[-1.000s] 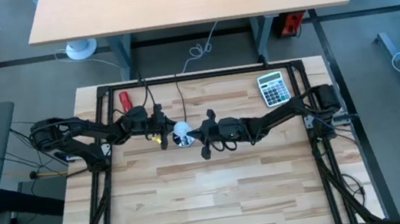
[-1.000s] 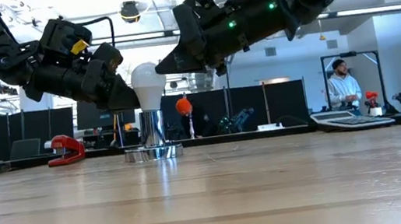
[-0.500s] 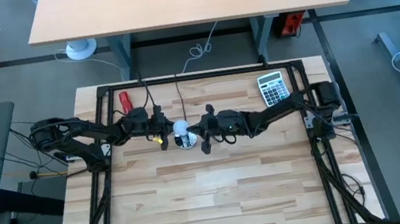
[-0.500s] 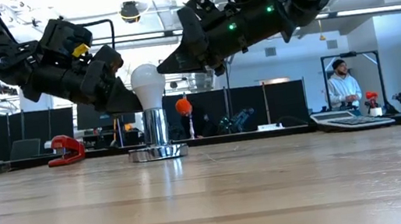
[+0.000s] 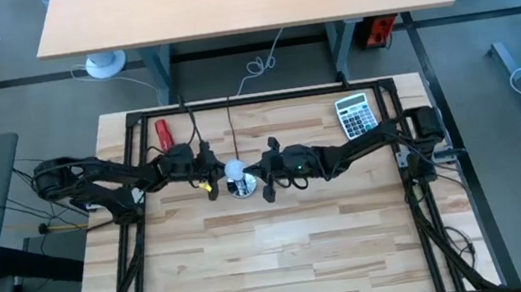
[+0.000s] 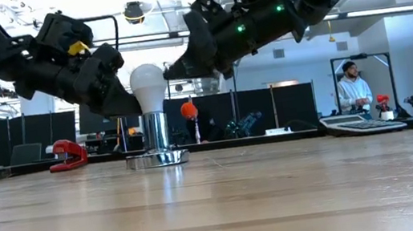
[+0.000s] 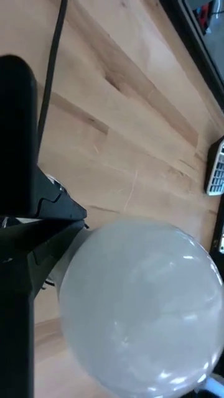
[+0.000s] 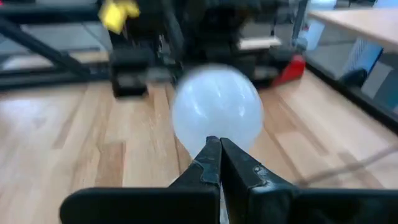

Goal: Screw lightbulb
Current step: Remove the lightbulb from the silver lamp socket

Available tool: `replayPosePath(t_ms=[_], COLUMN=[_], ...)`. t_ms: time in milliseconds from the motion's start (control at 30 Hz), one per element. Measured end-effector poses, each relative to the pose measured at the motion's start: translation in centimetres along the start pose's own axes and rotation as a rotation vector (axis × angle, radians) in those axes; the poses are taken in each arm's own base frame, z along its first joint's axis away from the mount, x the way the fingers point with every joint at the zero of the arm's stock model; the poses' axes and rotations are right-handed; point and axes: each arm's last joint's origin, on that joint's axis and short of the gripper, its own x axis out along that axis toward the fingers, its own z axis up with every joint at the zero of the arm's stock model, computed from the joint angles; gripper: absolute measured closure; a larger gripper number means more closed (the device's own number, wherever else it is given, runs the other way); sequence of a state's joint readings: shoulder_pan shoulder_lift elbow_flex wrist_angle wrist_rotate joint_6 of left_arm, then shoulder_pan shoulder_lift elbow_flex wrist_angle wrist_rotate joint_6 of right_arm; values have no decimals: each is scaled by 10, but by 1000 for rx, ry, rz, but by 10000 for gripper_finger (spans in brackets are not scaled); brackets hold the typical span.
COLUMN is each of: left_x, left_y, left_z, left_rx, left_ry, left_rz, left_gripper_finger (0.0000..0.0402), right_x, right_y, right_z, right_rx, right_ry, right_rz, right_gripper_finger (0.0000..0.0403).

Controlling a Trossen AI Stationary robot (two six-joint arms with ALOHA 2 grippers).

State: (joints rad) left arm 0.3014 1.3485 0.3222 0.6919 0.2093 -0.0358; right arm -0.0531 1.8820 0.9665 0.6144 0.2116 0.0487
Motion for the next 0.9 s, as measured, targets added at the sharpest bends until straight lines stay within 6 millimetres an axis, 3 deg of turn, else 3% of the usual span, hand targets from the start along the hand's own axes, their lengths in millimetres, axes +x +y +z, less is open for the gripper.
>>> replayPosePath(t_ms=[167,333,700,900], left_x=[-10,-17,-29,-49], left_y=[-13,-29,-42,-41], left_z=[15,21,19,29], left_rx=[28,51,83,43], left_ry=[-59,-84,-17,-66], left_rz=[-77,-104,45,206], left_gripper_finger=[401,401,401,401], right_x=[1,1,0,-4], right_y=[-2,-4,1,7], right_z=[-14,-8,-11,-7], right_rx=[-21,-12,-14,-14], right_ry=[95,64,86,71], right_rz=[-63,-75,-57,-40], right_gripper_finger=[394,394,394,394])
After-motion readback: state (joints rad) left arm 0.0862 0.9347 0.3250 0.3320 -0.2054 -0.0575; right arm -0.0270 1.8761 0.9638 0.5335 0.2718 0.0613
